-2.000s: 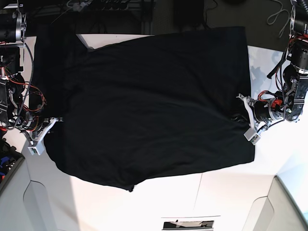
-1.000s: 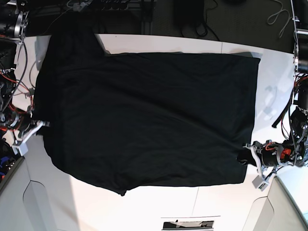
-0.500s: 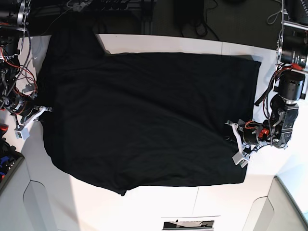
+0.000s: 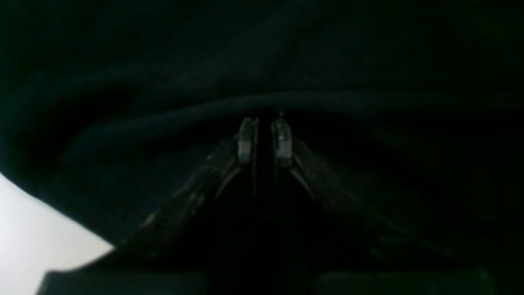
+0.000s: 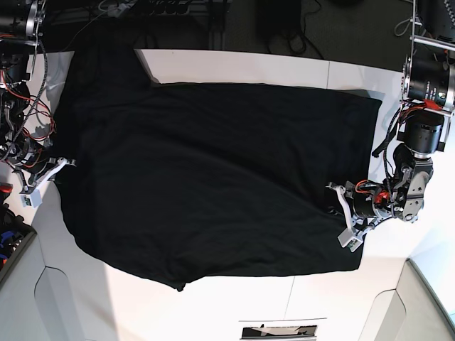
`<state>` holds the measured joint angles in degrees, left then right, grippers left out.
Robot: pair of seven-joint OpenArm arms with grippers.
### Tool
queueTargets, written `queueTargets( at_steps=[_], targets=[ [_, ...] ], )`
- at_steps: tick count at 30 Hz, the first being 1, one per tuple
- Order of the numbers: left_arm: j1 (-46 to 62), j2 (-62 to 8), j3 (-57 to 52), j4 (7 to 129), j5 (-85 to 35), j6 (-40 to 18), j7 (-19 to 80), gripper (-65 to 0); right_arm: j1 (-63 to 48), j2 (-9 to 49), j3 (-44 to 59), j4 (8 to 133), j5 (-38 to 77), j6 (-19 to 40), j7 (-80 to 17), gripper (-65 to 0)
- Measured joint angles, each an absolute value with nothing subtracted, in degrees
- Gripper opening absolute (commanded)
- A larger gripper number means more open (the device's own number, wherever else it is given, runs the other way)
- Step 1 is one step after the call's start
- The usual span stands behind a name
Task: Layout the t-shirt on the table in an organized manner, then fold the t-shirt properly
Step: 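Release the shirt and lift both grippers away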
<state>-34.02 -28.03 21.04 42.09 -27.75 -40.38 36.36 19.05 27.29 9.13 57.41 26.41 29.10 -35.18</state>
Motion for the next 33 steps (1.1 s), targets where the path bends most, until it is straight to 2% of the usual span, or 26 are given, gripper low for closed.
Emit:
queueTargets(
  at_steps=[8,13,18,25,33],
  targets=[
    [-34.9,-27.5,21.1,41.8,-27.4,-40.3,36.8,-57.4,21.6,27.3,8.7,57.0,24.5,28.6,-35.9,-65.0],
    [-36.5,-28.9,21.3,44.4,-32.9,-40.2,44.0,-57.4,22.7,27.5,8.7,57.4,24.5,28.5,-36.2,-65.0],
    [-36.7,-35.0,21.4,56.2,-44.9,-39.9,51.4,-57.4,20.8,27.7,11.9,65.0,26.7,28.1,-40.4,-65.0],
    [-30.5,-44.0,21.4,64.4,-50.9,-39.9,55.2,-57.4,15.8,27.7,15.0,75.2,31.5,28.5,-45.3,-65.0],
    [-16.0,-52.3,18.9,77.2,-55.6,-40.0,57.1,-52.5,-1.8,27.4,26.7,89.8,35.1,28.0,-48.1,-65.0]
  ],
)
